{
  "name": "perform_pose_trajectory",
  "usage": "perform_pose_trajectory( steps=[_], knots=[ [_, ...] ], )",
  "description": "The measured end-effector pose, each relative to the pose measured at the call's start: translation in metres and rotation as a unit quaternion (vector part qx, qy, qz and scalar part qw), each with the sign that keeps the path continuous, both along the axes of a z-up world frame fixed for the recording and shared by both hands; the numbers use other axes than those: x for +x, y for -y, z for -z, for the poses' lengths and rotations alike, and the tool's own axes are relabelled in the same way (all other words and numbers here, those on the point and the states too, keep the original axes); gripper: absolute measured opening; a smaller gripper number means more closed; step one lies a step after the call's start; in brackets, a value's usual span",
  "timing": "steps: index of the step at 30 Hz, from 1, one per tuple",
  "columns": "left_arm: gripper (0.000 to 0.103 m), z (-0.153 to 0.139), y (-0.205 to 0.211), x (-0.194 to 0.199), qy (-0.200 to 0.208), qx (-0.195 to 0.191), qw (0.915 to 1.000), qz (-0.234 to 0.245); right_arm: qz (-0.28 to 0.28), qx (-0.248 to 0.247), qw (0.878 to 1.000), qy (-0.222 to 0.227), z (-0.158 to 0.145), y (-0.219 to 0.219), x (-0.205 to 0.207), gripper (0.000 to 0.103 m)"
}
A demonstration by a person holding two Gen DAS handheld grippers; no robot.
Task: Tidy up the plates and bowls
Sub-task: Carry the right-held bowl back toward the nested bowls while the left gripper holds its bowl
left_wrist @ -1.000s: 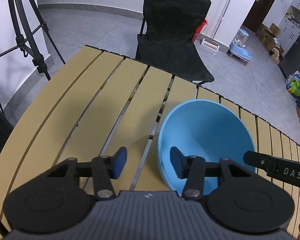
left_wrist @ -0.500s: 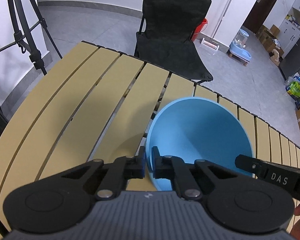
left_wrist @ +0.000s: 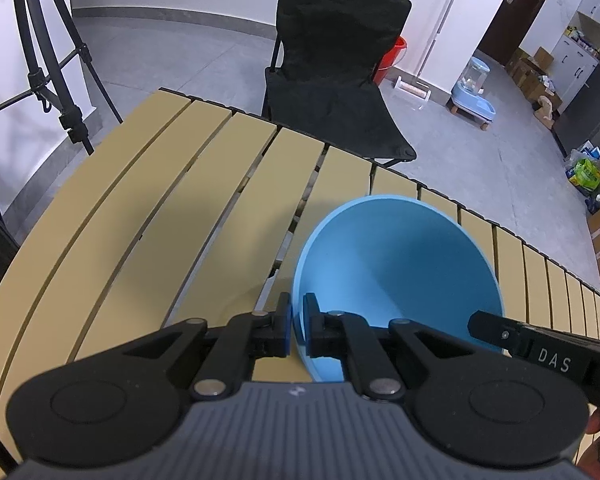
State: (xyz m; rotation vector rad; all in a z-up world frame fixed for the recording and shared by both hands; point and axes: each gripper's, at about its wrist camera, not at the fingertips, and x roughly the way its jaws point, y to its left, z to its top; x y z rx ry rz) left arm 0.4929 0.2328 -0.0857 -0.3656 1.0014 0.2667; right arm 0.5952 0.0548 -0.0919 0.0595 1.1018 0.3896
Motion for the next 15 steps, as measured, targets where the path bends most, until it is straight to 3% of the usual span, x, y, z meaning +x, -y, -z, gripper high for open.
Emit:
perform_pose_trajectory(
  steps=[15],
  knots=[
    [0.007, -0.030, 0.022, -0.027, 0.015, 0.005, 0.9998, 0.014, 0.012, 0.006, 1.000, 0.017, -0.029, 0.025, -0.038, 0.006]
  ],
)
